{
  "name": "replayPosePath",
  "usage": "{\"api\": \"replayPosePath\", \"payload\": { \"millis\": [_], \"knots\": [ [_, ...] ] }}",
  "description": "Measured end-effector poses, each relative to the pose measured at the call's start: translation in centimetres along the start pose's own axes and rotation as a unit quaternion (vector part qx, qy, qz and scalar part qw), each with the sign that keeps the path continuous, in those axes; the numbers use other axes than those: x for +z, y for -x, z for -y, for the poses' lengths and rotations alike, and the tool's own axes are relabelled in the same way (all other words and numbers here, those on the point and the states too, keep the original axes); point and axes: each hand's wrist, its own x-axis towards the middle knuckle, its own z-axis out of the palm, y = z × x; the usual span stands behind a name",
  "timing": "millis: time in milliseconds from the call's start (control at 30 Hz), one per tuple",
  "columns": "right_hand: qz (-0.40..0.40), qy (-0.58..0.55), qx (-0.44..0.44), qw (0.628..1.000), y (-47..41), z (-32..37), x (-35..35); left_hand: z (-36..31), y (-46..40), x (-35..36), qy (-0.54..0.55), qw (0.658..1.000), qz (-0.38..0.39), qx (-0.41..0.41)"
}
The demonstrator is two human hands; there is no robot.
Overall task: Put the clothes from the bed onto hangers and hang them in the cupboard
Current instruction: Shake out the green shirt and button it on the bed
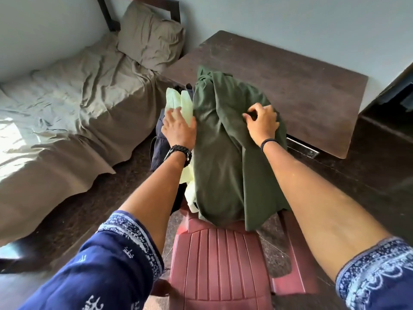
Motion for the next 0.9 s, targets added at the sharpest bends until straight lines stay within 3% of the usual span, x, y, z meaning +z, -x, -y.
{"api": "replayPosePath", "payload": {
  "millis": [100, 167, 233, 433, 567, 700, 833, 900],
  "knots": [
    [0.001, -0.022, 0.135, 0.991, -0.7, -1.2, 0.2, 1.3, -1.0, 0.3, 0.085, 0.977, 0.063, -0.185],
    [0.04, -0.057, 0.203, 0.977, -0.8, -1.8, 0.2, 2.0, -1.4, 0.7, 0.138, 0.956, 0.101, -0.239],
    [0.066, -0.076, 0.209, 0.973, -0.9, -2.1, 0.7, 2.6, -1.6, 1.1, 0.152, 0.952, 0.108, -0.244],
    [0.051, -0.185, 0.213, 0.958, 0.8, -2.2, 3.0, 2.0, -1.3, 1.7, 0.175, 0.946, 0.086, -0.257],
    [0.076, -0.256, 0.25, 0.931, 0.1, -2.9, 2.5, 1.8, 0.0, 2.5, 0.266, 0.929, 0.058, -0.25],
    [0.124, -0.343, 0.287, 0.886, -0.6, -3.5, 2.0, 2.0, 0.1, 2.2, 0.355, 0.891, 0.045, -0.281],
    [0.252, -0.445, 0.303, 0.804, -0.9, -5.0, 0.8, 2.3, -0.2, 1.7, 0.338, 0.885, 0.061, -0.315],
    [0.3, -0.467, 0.281, 0.783, -0.7, -5.1, 0.3, 2.7, -0.4, 1.8, 0.342, 0.88, 0.06, -0.325]
  ]
}}
